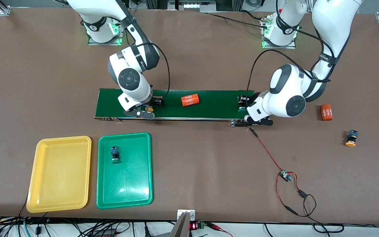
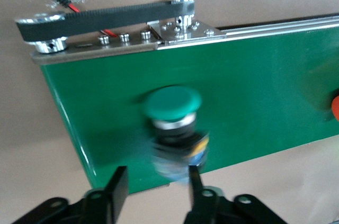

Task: Sort buttons by color to trays
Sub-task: 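Place the green button on the belt while the right gripper lifts the yellow button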

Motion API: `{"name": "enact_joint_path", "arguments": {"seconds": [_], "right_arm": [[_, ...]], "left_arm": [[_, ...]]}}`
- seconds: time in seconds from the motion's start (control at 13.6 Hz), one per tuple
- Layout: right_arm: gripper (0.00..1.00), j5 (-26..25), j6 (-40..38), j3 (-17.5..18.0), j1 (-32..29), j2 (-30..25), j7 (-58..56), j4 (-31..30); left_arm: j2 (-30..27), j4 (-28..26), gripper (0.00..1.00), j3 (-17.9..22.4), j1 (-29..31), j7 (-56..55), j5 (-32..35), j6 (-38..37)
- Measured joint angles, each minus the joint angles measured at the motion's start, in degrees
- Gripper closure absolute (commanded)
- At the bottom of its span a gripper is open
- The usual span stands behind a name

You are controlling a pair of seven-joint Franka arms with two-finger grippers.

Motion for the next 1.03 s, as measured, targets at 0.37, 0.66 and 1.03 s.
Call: {"name": "enact_joint_path", "arguments": {"seconds": [0.37,0.66,1.03], "right_arm": [[0.90,0.00,-0.08,-0.03,-0.01,-0.14,0.36,-1.55],[1.00,0.00,-0.03,-0.21,-0.42,-0.17,0.36,-1.51],[1.00,-0.06,-15.41,-2.26,-3.96,-0.85,-1.64,14.46]], "left_arm": [[-3.09,2.22,0.00,0.96,1.81,0.05,0.00,-4.01],[-5.79,4.28,0.00,7.37,3.51,1.58,6.80,-9.23],[-5.08,4.35,0.00,15.15,4.32,10.60,23.11,-4.93]]}}
